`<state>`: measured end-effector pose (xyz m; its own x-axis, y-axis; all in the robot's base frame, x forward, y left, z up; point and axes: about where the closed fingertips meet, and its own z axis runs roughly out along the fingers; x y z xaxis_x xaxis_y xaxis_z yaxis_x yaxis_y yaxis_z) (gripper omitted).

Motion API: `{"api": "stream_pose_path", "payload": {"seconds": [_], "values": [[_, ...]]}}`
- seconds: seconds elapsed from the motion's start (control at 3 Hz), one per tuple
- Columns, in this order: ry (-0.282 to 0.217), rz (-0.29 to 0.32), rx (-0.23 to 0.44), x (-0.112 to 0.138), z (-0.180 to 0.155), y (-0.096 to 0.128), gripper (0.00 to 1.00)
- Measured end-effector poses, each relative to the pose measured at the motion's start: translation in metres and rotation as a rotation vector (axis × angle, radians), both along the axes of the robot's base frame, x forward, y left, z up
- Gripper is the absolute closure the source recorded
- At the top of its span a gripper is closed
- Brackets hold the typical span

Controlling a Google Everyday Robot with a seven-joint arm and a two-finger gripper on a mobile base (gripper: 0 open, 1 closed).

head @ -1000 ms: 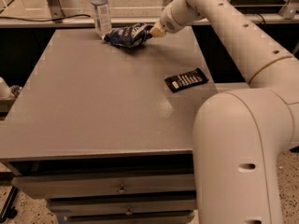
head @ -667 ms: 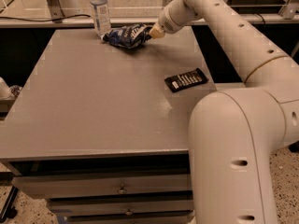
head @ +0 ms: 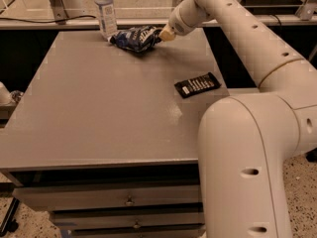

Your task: Move blue chip bag near blue plastic bottle

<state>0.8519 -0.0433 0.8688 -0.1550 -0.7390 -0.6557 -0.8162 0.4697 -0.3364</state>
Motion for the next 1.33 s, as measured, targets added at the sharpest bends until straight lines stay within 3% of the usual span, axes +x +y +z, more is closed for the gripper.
{"api": "stream_pose_path", "payload": {"seconds": [0.33, 0.67, 1.0, 1.33], "values": [[0.001, -0.005, -0.001, 0.0, 0.0, -0.003, 0.14], [0.005, -0.009, -0.002, -0.001, 0.001, -0.006, 0.0], [0.006, -0.003, 0.01, -0.012, 0.015, -0.014, 0.0], [-0.001, -0.006, 0.0, -0.04, 0.044, -0.044, 0.0]]}}
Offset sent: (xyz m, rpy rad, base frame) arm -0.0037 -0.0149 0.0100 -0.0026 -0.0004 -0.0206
